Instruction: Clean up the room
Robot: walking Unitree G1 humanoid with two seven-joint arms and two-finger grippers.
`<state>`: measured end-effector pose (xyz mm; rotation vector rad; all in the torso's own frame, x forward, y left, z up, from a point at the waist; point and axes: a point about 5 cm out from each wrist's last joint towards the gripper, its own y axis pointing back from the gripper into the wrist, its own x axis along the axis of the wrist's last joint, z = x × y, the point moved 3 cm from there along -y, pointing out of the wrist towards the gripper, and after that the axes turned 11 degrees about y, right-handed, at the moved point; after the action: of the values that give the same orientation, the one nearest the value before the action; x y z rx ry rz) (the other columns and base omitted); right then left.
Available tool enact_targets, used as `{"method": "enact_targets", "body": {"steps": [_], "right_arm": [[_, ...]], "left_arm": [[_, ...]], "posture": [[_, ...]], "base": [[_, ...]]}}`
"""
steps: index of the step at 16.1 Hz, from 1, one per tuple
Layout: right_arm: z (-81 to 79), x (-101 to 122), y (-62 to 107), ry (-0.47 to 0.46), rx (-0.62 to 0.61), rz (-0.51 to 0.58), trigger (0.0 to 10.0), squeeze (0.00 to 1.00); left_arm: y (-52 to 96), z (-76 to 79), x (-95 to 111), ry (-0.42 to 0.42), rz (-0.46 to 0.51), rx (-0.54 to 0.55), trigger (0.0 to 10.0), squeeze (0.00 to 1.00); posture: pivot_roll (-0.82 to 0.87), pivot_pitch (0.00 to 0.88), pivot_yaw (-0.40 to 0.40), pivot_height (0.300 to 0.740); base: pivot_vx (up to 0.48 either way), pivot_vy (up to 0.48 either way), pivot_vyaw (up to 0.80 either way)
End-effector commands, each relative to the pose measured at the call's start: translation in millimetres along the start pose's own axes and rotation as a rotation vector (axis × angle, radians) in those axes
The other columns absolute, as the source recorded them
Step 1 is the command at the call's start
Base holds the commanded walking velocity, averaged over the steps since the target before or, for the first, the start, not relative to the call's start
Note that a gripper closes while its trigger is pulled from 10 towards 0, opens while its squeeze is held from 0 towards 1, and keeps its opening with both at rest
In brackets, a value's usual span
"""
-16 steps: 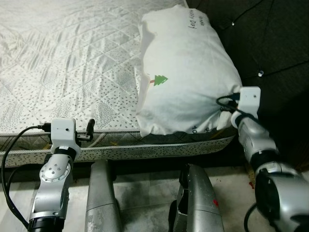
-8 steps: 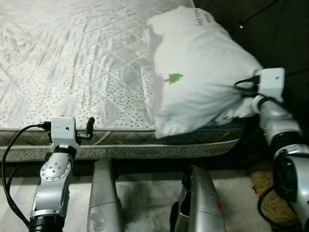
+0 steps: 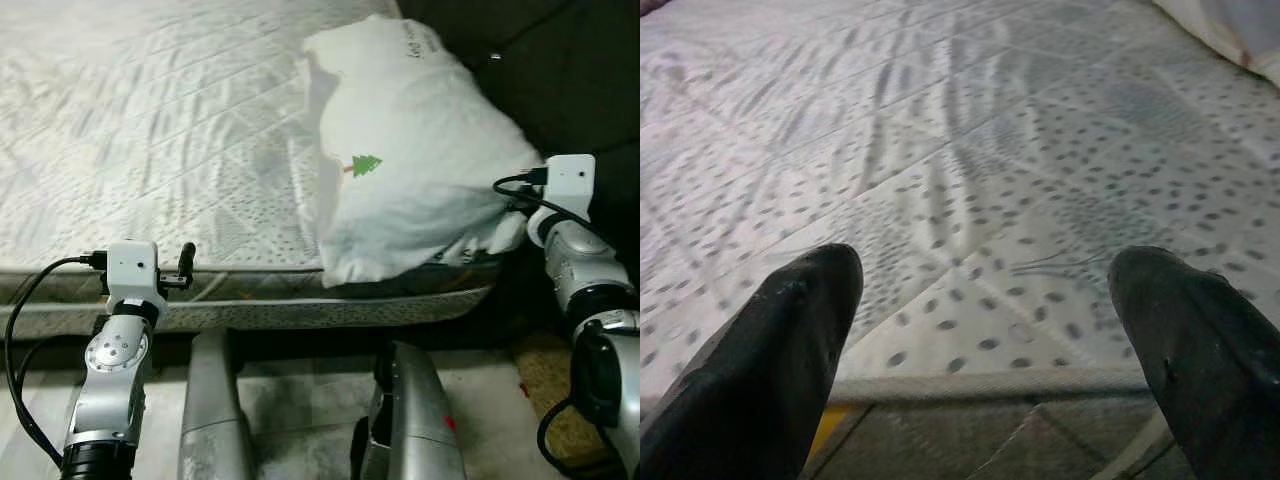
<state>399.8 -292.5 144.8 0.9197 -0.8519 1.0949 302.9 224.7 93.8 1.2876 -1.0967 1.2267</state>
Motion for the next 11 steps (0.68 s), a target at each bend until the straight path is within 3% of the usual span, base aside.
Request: {"method": "enact_targets", "body": {"steps": [1, 3, 5, 7, 9, 11], "right_arm": [[-0.7, 5.3, 0.2, 0.03, 0.009, 0.035, 10.0, 1.0], [-9.6, -1.4, 3.0, 0.094, 0.07, 0.044, 10.0, 1.0], [-15.1, -6.3, 6.1, 0.082, 0.091, 0.059, 10.0, 1.0], [-35.3, -14.4, 15.8, 0.055, 0.166, 0.114, 10.0, 1.0], [-62.1, -26.8, 36.0, 0.028, 0.261, 0.161, 10.0, 1.0], [-89.9, -36.9, 69.2, -0.033, 0.327, 0.212, 10.0, 1.0]], "left_arm": [[-0.8, 2.1, -0.5, 0.0, -0.001, -0.011, 10.0, 0.0], [-0.2, 2.1, -3.1, 0.003, -0.007, -0.009, 10.0, 0.0], [0.2, 2.2, -4.7, 0.006, -0.012, -0.011, 10.0, 0.0], [0.8, 3.0, -4.9, 0.01, -0.012, -0.016, 10.0, 0.0], [2.9, 4.4, -5.8, 0.021, -0.014, -0.025, 10.0, 0.0], [7.6, 8.6, -8.9, 0.037, -0.017, -0.043, 10.0, 0.0]], "posture": [[0.07, 0.053, -0.063, 0.523], [0.05, 0.047, -0.059, 0.523], [0.03, 0.049, -0.053, 0.523], [0.02, 0.049, -0.046, 0.523], [0.01, 0.046, -0.035, 0.523], [0.0, 0.026, -0.034, 0.523]], "base": [[0.0, 0.0, 0.0], [0.0, 0.0, 0.0], [0.0, 0.0, 0.0], [0.0, 0.0, 0.0], [0.0, 0.0, 0.0], [0.0, 0.0, 0.0]]}}
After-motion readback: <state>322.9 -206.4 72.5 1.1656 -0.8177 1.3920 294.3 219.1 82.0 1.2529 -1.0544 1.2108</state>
